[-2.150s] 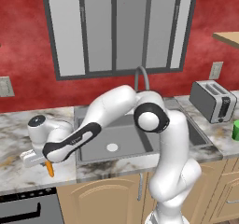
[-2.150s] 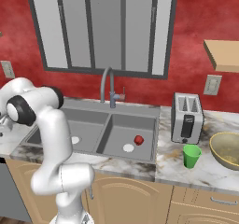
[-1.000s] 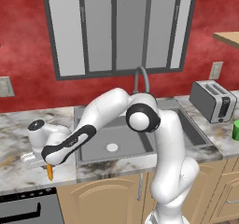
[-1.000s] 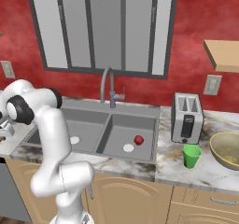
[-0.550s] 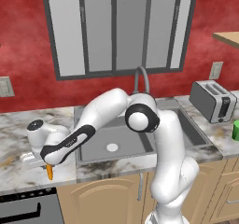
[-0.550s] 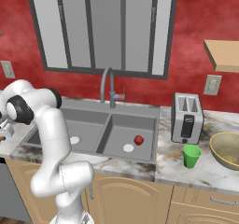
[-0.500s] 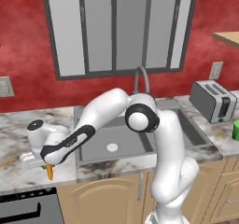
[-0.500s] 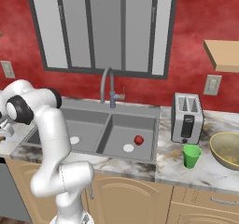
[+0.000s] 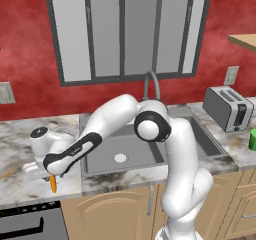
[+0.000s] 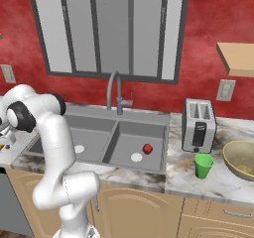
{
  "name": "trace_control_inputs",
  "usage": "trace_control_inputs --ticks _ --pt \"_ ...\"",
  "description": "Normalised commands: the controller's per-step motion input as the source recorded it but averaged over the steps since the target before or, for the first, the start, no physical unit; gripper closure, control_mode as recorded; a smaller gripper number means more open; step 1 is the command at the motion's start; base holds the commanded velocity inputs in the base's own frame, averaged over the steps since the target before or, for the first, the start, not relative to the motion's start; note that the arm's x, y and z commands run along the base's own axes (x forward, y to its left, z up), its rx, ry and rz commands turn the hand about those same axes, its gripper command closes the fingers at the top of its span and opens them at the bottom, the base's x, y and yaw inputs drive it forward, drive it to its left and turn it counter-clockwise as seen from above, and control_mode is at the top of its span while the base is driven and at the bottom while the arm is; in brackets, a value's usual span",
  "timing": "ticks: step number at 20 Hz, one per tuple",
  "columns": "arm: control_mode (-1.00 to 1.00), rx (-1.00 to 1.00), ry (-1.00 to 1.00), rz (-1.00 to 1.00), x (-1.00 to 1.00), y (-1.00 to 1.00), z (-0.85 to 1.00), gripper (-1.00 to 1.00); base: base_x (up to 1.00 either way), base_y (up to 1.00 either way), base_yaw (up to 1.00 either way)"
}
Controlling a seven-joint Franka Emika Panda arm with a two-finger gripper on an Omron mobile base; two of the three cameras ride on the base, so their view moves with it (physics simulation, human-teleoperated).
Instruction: Remove the bell pepper and carrot from the sink. Then move the bowl and cup from the counter to the sink for washing.
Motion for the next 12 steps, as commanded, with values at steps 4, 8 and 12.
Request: trace_control_inputs --ticks 4,8,12 --pt "-1.0 0.0 0.06 0.0 0.0 -0.09 0.04 -1.0 0.0 0.0 0.0" --pt "-1.0 0.02 0.05 0.0 -0.01 -0.09 0.25 -1.0 0.0 0.0 0.0" --pt "-1.0 0.02 0.05 0.0 -0.07 -0.01 0.37 -1.0 0.0 0.0 0.0"
